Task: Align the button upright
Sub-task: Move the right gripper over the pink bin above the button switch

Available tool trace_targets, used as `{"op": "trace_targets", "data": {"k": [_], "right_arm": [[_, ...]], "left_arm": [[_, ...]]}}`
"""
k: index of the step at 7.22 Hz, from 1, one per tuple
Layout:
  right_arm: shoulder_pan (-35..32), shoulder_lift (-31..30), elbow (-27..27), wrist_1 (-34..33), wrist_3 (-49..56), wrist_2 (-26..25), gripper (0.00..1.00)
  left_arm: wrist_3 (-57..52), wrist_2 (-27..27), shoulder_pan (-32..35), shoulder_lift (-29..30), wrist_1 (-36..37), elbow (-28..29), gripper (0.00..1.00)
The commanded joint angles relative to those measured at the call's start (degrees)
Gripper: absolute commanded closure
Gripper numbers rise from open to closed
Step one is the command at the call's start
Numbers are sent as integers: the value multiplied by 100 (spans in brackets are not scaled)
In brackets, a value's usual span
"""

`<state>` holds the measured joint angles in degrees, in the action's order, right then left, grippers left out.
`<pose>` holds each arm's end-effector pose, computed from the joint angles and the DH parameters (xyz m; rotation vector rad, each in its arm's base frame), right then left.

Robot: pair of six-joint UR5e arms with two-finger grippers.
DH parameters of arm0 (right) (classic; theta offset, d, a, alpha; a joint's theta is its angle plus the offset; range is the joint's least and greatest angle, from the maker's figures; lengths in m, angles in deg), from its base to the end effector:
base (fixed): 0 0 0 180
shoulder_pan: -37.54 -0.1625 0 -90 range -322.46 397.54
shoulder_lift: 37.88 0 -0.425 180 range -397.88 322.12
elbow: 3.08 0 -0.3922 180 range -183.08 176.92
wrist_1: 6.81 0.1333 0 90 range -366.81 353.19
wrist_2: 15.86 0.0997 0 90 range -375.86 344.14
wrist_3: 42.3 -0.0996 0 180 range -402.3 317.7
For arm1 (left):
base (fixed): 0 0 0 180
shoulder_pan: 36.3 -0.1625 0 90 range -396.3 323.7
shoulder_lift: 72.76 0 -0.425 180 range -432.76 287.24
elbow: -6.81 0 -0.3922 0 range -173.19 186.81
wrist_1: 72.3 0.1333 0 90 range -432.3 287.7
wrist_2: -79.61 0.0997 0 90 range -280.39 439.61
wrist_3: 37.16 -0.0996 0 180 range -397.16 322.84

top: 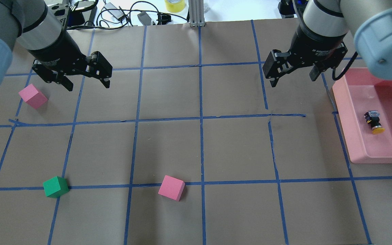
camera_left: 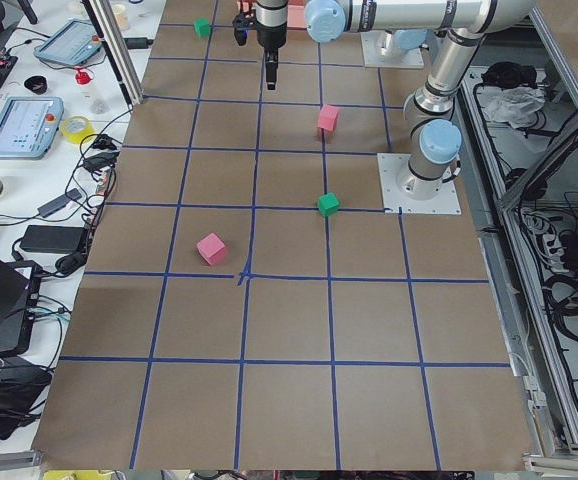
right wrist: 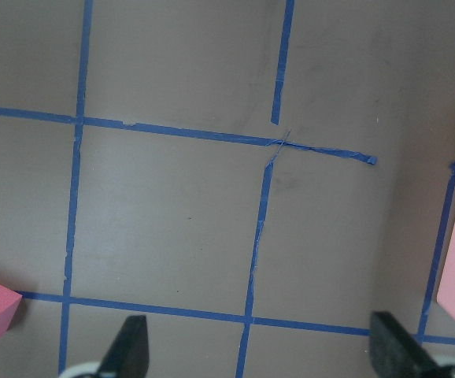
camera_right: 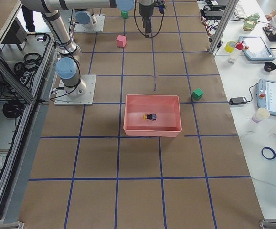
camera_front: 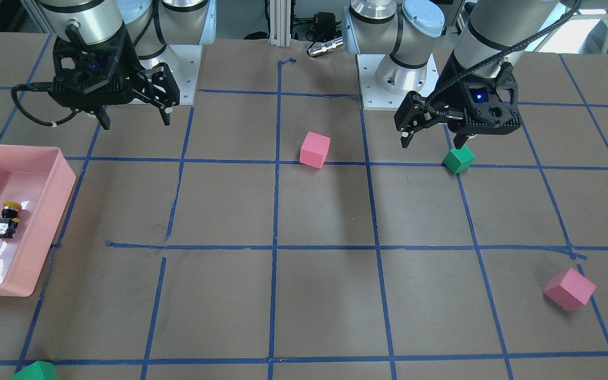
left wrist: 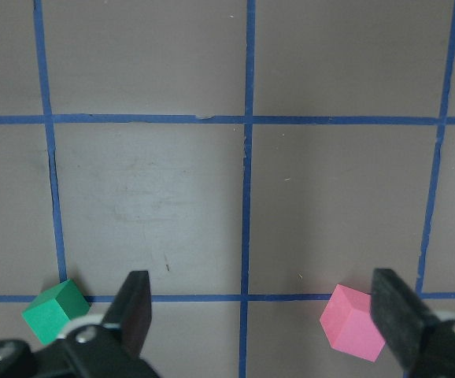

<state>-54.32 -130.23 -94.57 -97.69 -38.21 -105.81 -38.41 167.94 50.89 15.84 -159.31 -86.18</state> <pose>0.1488 -0.4728 0.4965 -0.1630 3.1367 -0.0477 -0.1123 -0.4899 0.4794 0.0418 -3.1128 0.0396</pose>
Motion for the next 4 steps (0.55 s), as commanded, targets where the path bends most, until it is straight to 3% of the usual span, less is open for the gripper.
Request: {"op": "trace_targets", "data": {"k": [1, 4], "right_arm": [[665, 32, 0, -18, 283, -5, 0], [2334, 539, -9, -174, 2228, 12, 0]], "left_arm": [[-7, 0, 0, 0, 0, 0, 0], [-7, 18, 0, 0, 0, 0, 0]]}}
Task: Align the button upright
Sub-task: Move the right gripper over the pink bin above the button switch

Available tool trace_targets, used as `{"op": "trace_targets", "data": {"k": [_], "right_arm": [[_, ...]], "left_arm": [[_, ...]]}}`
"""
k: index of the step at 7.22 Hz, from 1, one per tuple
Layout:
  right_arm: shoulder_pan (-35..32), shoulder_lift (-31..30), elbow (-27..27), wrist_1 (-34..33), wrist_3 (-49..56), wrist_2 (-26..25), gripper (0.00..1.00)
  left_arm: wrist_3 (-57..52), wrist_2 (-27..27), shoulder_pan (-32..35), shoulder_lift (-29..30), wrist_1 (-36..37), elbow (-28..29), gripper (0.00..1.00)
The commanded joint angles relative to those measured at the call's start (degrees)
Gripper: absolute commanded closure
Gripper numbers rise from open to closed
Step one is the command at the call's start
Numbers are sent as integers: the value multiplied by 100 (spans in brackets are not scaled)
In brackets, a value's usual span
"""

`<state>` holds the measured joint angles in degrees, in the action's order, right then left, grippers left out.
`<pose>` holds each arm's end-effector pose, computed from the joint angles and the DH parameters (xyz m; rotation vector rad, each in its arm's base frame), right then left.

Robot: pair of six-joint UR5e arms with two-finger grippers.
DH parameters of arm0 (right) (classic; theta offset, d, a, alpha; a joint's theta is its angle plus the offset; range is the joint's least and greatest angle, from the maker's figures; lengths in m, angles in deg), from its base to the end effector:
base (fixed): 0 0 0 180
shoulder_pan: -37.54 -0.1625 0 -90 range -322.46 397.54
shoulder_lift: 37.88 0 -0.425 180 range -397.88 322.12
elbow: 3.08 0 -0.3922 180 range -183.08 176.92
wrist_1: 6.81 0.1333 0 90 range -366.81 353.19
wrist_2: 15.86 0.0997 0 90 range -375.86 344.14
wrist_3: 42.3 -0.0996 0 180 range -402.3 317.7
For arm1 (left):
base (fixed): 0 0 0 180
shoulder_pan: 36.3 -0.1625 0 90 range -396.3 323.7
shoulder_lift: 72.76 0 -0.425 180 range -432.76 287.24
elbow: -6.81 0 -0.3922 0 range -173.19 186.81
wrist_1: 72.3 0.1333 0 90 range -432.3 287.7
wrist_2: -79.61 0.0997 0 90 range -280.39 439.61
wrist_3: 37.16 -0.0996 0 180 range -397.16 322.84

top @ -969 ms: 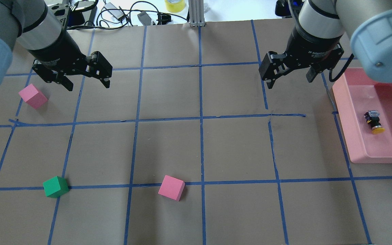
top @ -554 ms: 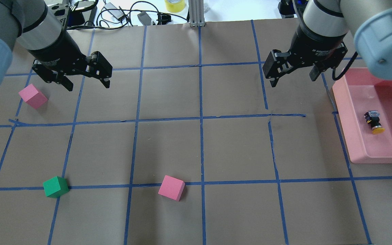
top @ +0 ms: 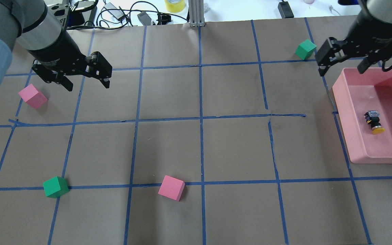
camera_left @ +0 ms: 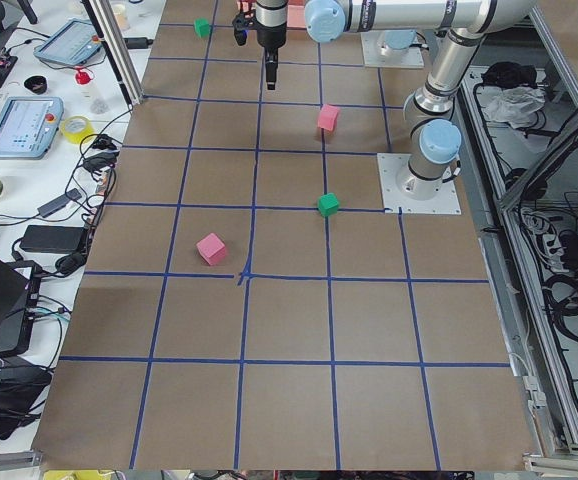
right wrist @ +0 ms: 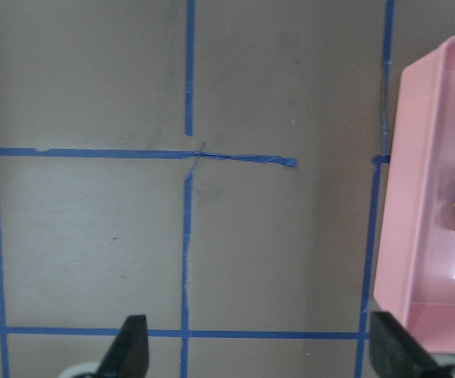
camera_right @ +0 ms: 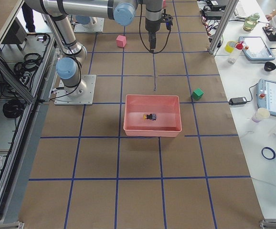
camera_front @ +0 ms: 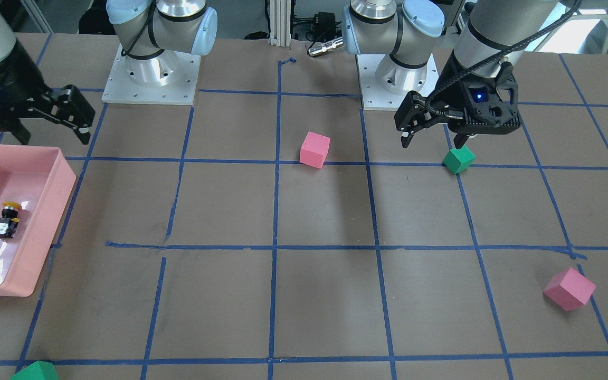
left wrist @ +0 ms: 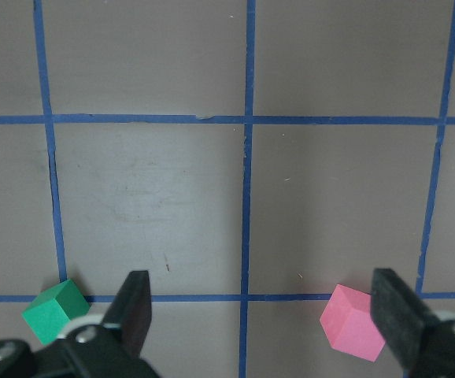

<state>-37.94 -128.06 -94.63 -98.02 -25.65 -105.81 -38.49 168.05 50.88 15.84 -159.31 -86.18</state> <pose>0.0062 -0.5080 0.4782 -0.0584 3.1395 0.0039 -0.1120 -0.4899 0.4794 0.0400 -3.1148 0.0396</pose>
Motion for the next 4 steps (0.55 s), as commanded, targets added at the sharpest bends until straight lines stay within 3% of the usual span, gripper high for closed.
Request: {"op": "trace_targets", "data": {"k": [1, 4], "right_arm": [[1223, 647, -12, -613, 1486, 12, 0], [1710, 1458, -677, -2310, 1526, -40, 0]], "left_arm": [[1, -3, 0, 0, 0, 0, 0], [-8, 24, 0, 0, 0, -9, 0]]}}
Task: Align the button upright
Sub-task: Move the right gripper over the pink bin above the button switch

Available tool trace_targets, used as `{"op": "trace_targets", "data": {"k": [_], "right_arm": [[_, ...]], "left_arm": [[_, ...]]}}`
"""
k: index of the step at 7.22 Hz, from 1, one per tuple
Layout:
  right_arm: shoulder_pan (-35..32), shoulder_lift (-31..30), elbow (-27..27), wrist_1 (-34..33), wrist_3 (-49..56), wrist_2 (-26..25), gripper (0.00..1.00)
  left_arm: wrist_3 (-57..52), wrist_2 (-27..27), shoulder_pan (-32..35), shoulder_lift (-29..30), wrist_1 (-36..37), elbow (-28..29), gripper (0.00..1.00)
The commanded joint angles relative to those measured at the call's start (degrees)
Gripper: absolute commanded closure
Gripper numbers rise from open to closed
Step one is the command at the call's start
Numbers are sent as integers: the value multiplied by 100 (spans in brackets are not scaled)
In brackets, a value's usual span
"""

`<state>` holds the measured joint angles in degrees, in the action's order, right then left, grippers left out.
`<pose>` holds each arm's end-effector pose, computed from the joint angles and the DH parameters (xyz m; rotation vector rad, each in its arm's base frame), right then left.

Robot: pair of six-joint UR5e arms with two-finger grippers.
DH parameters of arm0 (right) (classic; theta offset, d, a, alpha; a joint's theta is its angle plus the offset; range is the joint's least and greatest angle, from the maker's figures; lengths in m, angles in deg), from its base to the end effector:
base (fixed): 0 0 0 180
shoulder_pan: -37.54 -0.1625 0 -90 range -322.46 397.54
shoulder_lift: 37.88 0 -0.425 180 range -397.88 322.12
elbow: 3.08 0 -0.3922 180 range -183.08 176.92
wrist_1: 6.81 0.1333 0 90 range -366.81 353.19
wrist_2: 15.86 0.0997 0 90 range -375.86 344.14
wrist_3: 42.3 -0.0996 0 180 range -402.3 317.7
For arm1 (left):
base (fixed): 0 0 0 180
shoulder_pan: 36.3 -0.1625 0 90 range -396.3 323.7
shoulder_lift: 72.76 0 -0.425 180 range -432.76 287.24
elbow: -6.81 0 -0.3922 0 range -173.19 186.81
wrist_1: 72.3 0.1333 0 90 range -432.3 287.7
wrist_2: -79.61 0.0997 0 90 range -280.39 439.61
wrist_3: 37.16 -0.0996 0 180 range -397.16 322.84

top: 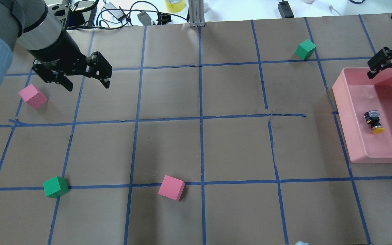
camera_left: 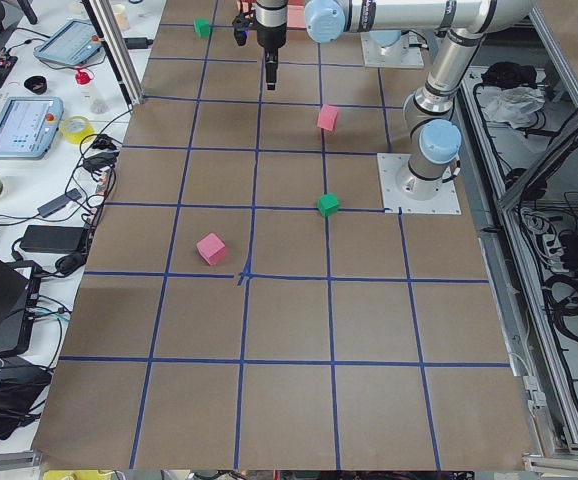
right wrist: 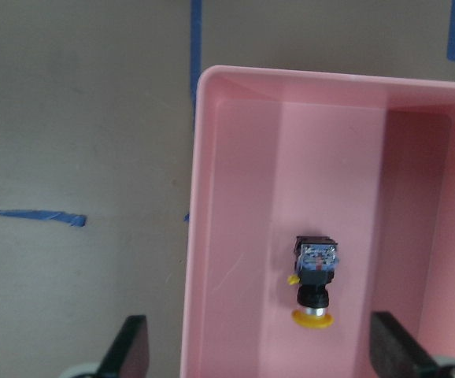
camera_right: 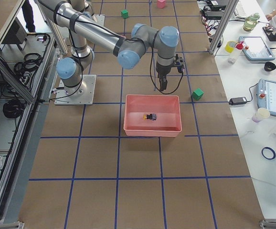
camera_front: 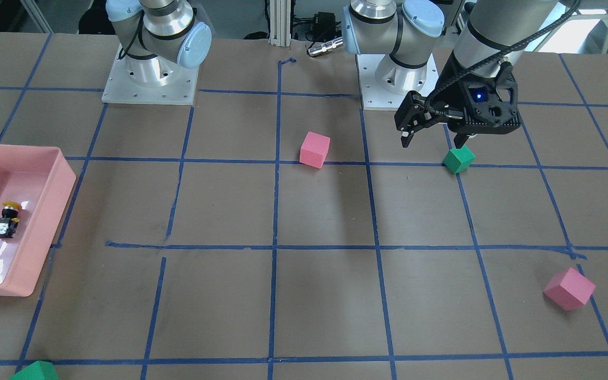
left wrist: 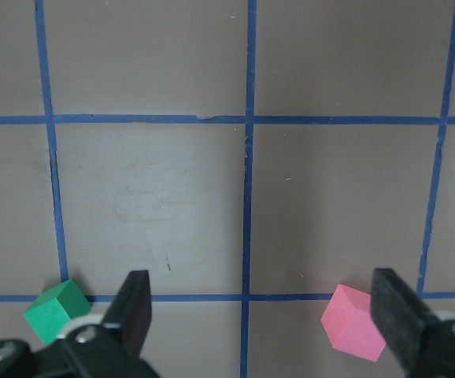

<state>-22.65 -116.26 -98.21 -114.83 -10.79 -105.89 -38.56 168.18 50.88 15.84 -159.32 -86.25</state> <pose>-0.1643 -0.5548 0.3684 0.0464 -3.1294 0.0294 -0.1118 -0.4897 0.4788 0.0382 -3.1170 0.0373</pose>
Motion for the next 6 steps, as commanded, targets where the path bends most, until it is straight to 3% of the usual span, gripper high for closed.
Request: {"op": "trace_targets", "data": {"k": [1, 3, 6], "right_arm": [[313, 418, -609, -1224, 101, -32, 0], [358, 472, -936, -1450, 119, -58, 0], [428, 560, -955, -1450, 128, -68, 0]], "left_arm": [[-10, 10, 0, 0, 0, -1, 0], [-1, 2, 0, 0, -8, -1, 0], [-10, 10, 0, 0, -8, -45, 0]]}}
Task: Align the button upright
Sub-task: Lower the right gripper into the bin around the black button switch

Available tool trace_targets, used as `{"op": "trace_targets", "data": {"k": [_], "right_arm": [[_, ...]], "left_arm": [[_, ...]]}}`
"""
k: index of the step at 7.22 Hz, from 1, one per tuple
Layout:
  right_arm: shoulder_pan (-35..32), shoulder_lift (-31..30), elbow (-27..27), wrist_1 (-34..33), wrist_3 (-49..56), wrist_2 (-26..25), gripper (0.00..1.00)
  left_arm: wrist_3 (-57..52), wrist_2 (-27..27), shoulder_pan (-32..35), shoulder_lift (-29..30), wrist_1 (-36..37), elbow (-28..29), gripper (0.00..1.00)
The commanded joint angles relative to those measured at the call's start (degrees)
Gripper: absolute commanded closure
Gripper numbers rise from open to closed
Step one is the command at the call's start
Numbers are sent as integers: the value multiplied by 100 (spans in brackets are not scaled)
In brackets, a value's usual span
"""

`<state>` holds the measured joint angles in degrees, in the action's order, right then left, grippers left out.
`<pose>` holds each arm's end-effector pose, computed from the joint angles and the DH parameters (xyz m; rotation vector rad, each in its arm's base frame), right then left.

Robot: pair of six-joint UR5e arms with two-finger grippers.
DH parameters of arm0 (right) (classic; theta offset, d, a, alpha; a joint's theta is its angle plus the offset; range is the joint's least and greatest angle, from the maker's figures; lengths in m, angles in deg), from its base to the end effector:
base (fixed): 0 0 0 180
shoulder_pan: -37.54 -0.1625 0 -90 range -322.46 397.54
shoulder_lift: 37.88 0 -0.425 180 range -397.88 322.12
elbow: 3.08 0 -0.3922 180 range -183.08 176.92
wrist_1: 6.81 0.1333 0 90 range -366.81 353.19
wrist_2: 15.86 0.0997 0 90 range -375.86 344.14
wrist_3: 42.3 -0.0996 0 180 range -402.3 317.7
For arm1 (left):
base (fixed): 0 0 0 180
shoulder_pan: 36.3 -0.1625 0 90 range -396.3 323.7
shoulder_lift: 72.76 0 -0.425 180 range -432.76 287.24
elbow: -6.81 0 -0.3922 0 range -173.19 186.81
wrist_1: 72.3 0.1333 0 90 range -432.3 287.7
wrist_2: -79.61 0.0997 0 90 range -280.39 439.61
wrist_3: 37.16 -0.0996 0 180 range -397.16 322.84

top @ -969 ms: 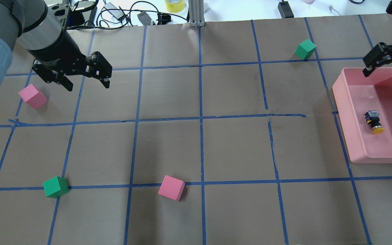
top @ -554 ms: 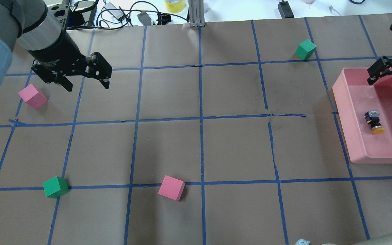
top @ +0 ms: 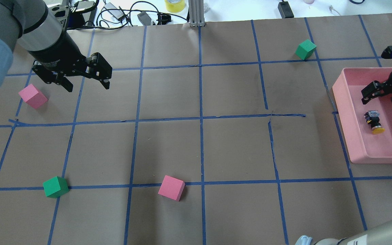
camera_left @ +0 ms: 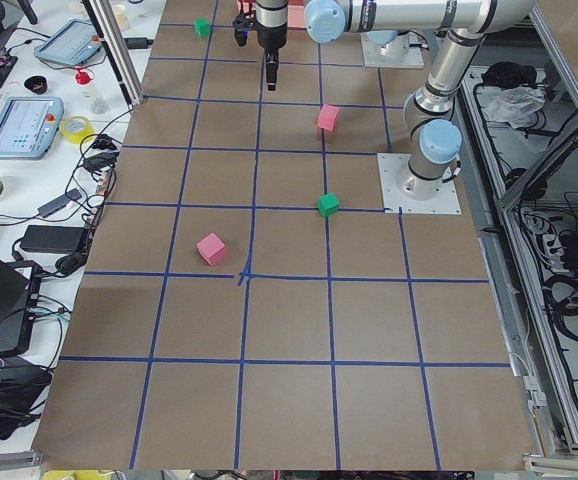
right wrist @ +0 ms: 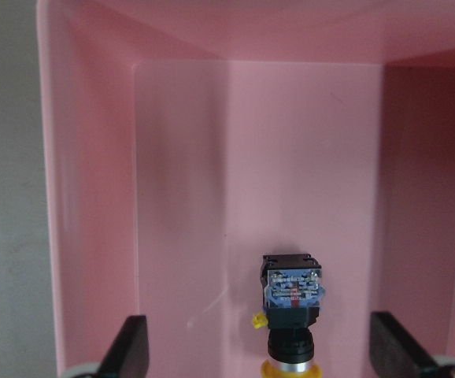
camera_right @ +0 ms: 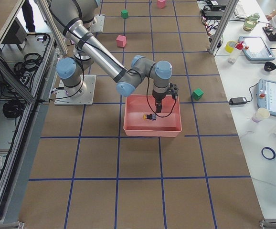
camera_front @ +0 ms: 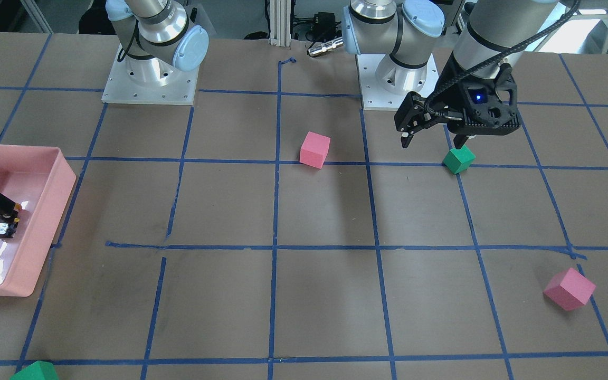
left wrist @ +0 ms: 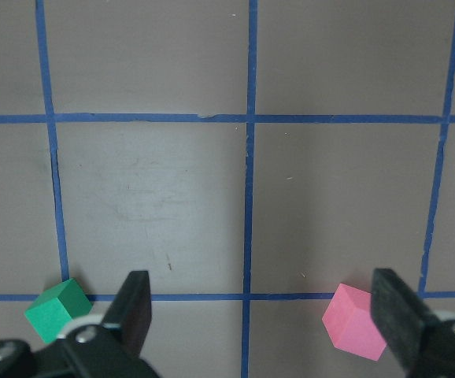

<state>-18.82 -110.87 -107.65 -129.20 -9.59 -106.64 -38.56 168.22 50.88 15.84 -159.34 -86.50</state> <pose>-0.2001 -0.5389 0.2653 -0.0255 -3.1224 0.0068 -0.1118 -0.4892 0.4766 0.0383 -3.1176 0.0299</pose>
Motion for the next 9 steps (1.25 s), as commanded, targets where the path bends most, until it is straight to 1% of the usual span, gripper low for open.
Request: {"op": "trace_targets", "data": {"k": [1, 5, 6, 7, 9], "right_arm": [[46, 30, -20, -4, -1, -2, 0], [46, 57, -81, -13, 7, 7, 0], [46, 91, -81, -100, -19, -28, 1], [46, 257, -81, -301, -19, -37, 3], [46, 320, -81, -329, -10, -54, 3]], "left_arm": [[0, -2, 0, 0, -6, -20, 0], [-27, 16, 0, -9, -6, -29, 0], [-18, 16, 0, -9, -6, -29, 0], [-27, 7, 0, -9, 2, -29, 0], [-44, 16, 0, -18, -6, -20, 0]]}}
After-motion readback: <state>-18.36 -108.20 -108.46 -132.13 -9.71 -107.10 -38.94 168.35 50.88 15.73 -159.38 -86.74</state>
